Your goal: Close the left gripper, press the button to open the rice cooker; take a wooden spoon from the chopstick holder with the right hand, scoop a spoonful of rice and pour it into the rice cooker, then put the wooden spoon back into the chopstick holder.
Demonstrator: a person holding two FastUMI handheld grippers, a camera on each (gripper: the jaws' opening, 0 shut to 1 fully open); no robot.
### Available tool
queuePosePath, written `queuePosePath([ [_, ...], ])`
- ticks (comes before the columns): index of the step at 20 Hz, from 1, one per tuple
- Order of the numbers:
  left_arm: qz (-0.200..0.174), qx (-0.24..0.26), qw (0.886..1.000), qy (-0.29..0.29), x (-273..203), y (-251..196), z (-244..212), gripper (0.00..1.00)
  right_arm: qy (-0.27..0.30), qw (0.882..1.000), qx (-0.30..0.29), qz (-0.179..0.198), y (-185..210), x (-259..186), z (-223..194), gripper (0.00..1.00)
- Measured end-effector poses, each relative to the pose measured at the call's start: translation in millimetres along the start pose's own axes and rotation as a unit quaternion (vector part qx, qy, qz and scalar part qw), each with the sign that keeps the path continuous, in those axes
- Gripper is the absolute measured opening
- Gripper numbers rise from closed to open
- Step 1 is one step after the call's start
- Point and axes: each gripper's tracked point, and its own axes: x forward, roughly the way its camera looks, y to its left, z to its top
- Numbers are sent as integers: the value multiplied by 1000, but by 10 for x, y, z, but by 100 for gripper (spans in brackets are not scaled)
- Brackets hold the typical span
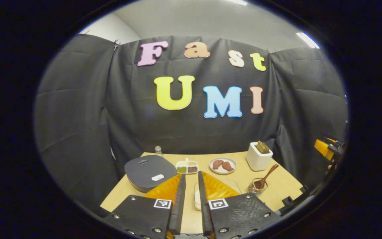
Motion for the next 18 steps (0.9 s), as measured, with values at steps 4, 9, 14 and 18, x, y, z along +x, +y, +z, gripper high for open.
queuePosePath([
  [4,27,-12,999,40,40,-218,-203,13,7,999,-24,40,-102,126,-201,98],
  [9,40,-16,996,72,56,-258,-384,2,28,998,-17,57,-146,177,-341,98],
  [14,25,-74,993,88,454,134,-458,1,24,999,-27,17,-97,278,-278,98],
  [18,3,-92,992,88,777,646,-401,1,27,999,-8,-31,100,363,-264,98],
])
